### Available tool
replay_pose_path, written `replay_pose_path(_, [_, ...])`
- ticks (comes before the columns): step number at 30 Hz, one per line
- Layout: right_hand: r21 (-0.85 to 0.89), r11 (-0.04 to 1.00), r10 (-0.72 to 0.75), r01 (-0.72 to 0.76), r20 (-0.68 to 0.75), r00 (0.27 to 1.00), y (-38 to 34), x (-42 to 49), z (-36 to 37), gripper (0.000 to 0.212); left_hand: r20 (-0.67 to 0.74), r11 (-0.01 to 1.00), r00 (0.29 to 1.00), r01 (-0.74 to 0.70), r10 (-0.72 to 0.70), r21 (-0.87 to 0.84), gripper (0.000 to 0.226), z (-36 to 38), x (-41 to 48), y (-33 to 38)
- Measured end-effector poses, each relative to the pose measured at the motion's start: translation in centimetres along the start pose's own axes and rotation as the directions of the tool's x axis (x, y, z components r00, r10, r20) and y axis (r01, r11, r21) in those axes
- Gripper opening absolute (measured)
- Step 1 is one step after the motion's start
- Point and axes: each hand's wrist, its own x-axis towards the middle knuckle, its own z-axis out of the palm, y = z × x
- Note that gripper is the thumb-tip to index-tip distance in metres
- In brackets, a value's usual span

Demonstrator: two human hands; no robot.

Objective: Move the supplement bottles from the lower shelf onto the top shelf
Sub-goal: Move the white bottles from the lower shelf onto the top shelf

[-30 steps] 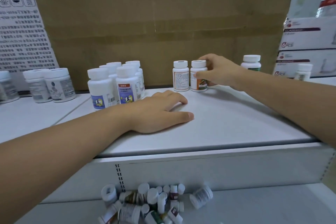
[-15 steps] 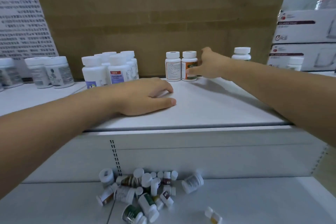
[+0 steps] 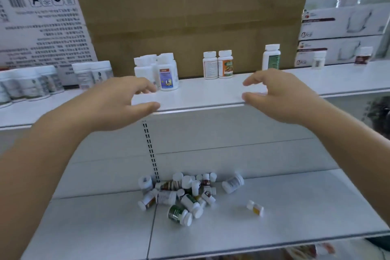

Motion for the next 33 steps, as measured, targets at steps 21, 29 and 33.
replay_pose_path(21, [0.362, 0.88, 0.248, -0.306, 0.199, 0.948, -5.6, -19.7, 28.2, 0.036, 0.093, 0.71, 0.856, 0.477, -0.508, -0.518, 0.035, 21.6, -22.8, -9.2])
replay_pose_path(29, [0.255, 0.896, 0.238, -0.364, 0.416, 0.878, -1.0, -14.9, 40.4, 0.046, 0.351, 0.549, 0.75, 0.654, -0.561, -0.521, 0.043, 33.6, -18.3, -11.8])
replay_pose_path(33, [-0.048, 0.993, 0.121, -0.111, 0.376, 0.919, 1.2, -11.2, 45.2, 0.06, 0.397, 0.526, 0.731, 0.678, -0.555, -0.514, 0.04, 38.2, -13.3, -13.6])
